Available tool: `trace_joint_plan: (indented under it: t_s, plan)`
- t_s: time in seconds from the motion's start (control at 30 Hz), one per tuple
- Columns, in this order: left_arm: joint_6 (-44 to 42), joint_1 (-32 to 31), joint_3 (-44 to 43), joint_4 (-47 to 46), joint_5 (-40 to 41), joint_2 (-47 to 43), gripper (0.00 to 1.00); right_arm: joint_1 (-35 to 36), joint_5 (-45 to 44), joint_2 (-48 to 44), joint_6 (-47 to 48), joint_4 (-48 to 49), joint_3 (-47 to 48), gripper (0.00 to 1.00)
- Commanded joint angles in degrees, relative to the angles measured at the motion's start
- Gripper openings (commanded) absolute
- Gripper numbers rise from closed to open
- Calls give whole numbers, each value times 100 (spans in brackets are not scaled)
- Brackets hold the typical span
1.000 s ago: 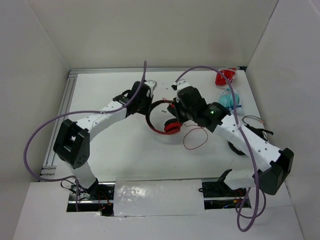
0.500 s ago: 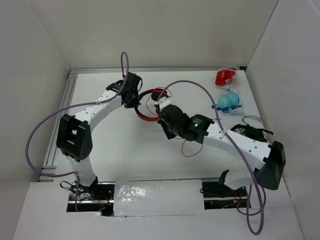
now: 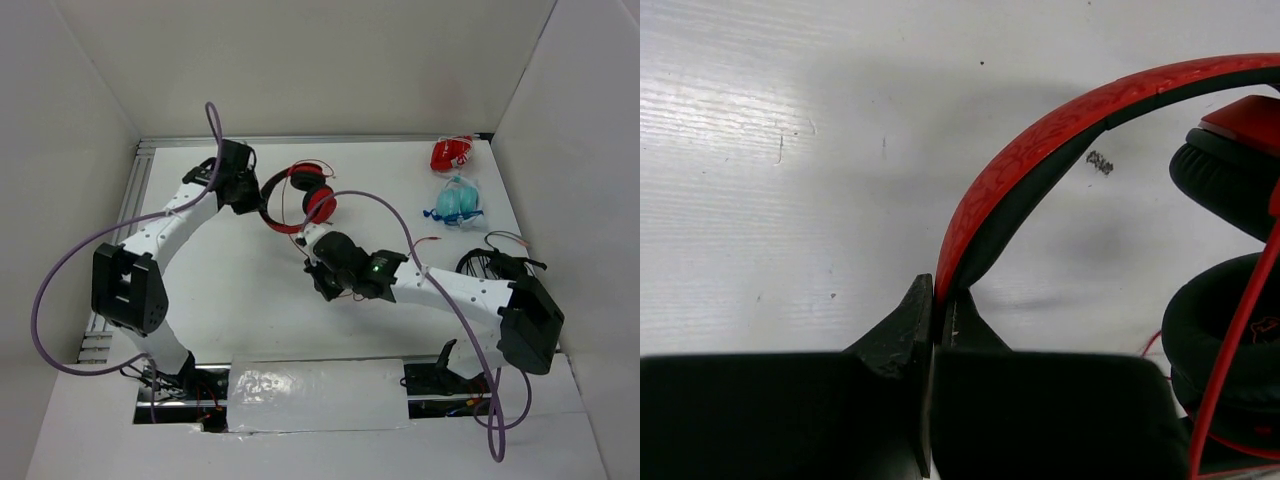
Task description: Wrap the headphones
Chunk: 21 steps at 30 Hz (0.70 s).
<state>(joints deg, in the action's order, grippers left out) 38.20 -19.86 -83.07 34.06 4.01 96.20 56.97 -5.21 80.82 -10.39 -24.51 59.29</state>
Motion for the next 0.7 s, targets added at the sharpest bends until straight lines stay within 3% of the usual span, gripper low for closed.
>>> trace_joint_plan:
  t_s: [0.0,0.17,0.33,0.57,0.67]
  plan:
    - [408,368,-175,-506,-744,-488,0,95,644,-382,11,1098,-638,0]
    - [478,843,-8,-962,-1691,-865,0,112,776,-453,-366,1607,-1410,0]
    - [575,1142,-130,-919,-1939,-1051,0,104,820,-549,-727,2108,-1973,0]
    - [110,1406,192,-1322,-2800,-1656,0,-71,-67,-909,-1299,2599,-2457,0]
    - [-145,1362,527,-1701,-3257,-2035,0,-449,397,-1129,-1071,2846,-2492,0]
